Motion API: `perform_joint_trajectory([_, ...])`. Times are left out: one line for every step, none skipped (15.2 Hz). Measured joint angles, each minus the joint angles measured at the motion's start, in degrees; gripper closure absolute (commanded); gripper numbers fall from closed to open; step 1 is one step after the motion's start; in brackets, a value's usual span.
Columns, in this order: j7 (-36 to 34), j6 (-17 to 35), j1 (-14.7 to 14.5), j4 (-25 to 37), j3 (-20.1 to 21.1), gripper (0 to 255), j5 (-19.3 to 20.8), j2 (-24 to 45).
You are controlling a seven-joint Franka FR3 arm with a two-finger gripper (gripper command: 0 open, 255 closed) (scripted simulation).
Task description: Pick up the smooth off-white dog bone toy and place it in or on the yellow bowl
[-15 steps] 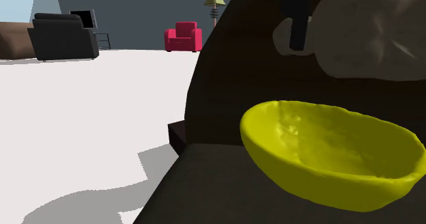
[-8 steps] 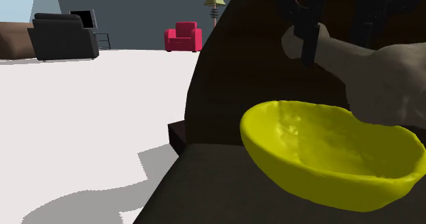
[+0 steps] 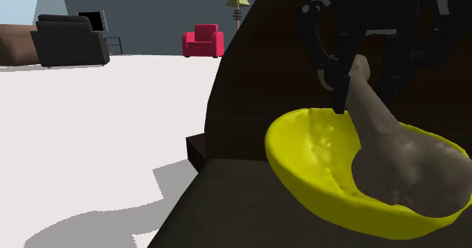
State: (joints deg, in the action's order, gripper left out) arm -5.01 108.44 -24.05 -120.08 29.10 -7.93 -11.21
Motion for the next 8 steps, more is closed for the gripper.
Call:
perform_joint_trajectory([0.2, 1.0, 0.0, -0.9, 0.0, 255, 0.1, 0.3])
perform_joint_trajectory([0.1, 1.3, 0.0, -1.0, 0.0, 255, 0.1, 0.4])
perform_joint_trajectory([0.0, 1.3, 0.0, -1.1, 0.0, 255, 0.1, 0.4])
perform_joint_trajectory([0.0, 1.4, 0.0, -1.1, 0.1, 255, 0.2, 0.5])
perform_joint_trajectory([0.0, 1.5, 0.0, -1.1, 0.1, 255, 0.2, 0.5])
perform_joint_trajectory([0.0, 1.5, 0.0, -1.2, 0.1, 255, 0.2, 0.5])
perform_joint_trajectory([0.0, 1.5, 0.0, -1.2, 0.1, 255, 0.2, 0.5])
perform_joint_trajectory([0.0, 1.5, 0.0, -1.2, 0.1, 255, 0.2, 0.5])
